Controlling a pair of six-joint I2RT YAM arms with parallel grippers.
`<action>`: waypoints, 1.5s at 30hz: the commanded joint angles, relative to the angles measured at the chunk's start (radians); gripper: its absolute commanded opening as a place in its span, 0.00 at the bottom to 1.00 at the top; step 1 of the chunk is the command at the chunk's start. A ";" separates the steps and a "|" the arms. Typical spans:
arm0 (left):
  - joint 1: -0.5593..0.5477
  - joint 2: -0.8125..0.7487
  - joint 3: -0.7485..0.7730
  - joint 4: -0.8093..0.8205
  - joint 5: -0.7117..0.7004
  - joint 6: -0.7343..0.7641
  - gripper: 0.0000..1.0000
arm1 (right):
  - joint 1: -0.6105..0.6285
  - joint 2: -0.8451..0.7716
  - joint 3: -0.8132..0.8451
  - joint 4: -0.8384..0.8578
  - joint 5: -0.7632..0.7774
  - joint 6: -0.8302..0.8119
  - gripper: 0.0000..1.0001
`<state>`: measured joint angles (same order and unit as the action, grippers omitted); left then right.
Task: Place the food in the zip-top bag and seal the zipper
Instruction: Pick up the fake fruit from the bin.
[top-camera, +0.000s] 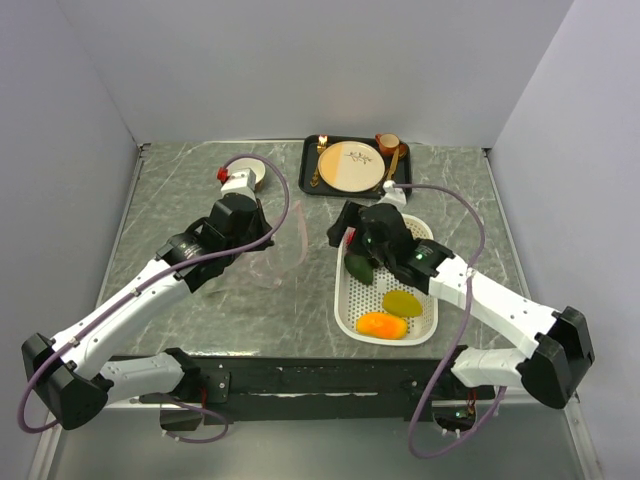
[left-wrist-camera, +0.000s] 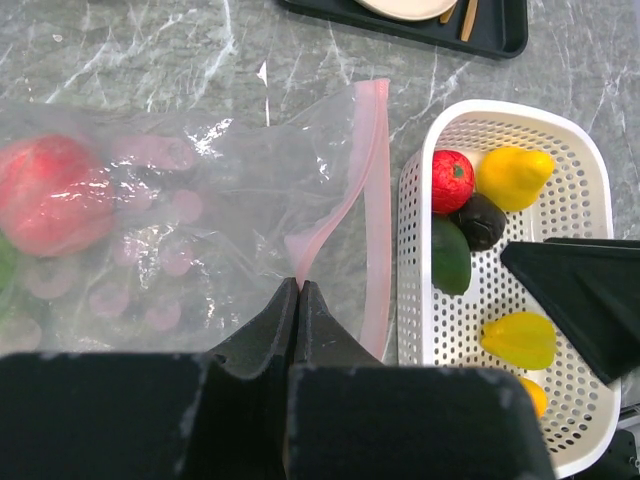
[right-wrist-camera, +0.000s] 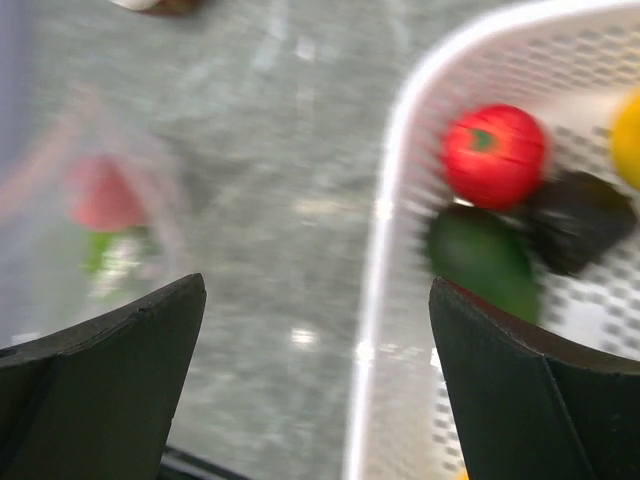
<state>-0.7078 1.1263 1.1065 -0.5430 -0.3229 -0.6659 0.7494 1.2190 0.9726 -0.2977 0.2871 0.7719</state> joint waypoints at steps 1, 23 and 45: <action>-0.004 -0.022 0.001 0.021 -0.002 -0.008 0.01 | -0.047 0.042 -0.049 -0.095 -0.047 -0.090 1.00; -0.004 -0.031 -0.023 0.009 0.007 -0.024 0.01 | -0.127 0.297 -0.014 -0.064 -0.154 -0.278 0.81; -0.004 -0.023 -0.030 0.009 0.008 -0.027 0.01 | -0.130 0.343 -0.071 -0.038 -0.163 -0.243 0.61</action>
<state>-0.7082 1.1206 1.0824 -0.5438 -0.3122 -0.6773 0.6273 1.5566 0.9192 -0.3557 0.1181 0.5190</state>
